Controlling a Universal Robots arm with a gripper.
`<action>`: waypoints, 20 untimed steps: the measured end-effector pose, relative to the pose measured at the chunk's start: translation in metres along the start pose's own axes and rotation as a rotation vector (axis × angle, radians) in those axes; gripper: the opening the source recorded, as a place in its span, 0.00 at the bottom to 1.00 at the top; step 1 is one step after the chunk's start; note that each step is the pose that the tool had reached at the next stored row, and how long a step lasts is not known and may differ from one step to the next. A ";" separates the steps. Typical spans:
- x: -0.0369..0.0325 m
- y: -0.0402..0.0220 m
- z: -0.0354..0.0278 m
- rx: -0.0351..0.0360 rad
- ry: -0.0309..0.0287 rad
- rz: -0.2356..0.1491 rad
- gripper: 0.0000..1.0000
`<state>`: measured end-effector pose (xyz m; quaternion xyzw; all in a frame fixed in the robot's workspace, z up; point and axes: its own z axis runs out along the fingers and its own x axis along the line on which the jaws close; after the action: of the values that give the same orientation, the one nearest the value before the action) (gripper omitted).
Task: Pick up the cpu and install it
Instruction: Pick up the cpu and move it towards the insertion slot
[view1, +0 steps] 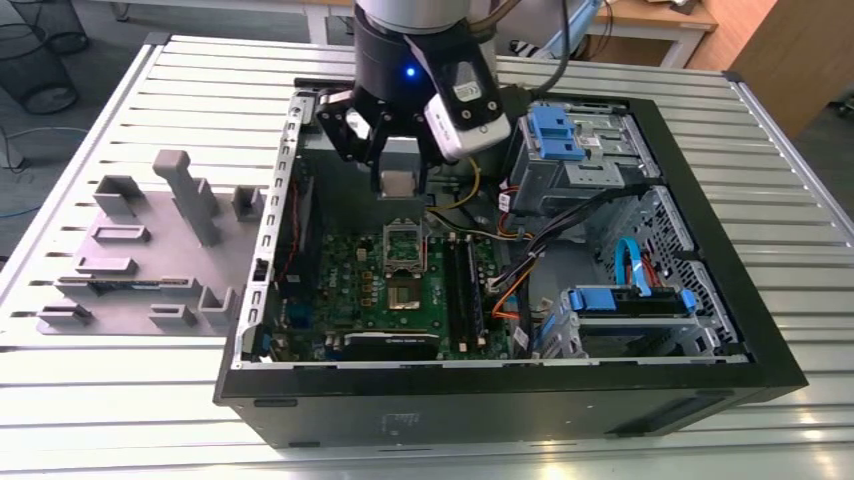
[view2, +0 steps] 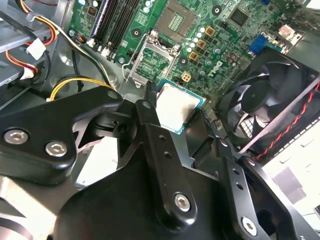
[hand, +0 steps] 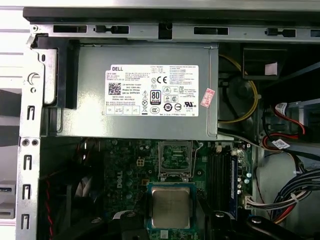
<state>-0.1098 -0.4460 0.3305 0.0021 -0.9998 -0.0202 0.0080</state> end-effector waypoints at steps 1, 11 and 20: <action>-0.0002 -0.0001 0.0008 0.0000 0.0000 0.000 0.47; -0.0094 -0.0009 0.0080 -0.0002 0.0007 0.010 0.47; -0.0111 -0.0108 0.0185 -0.0013 -0.0006 0.044 0.47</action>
<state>-0.0989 -0.4560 0.3113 -0.0197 -0.9996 -0.0206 0.0081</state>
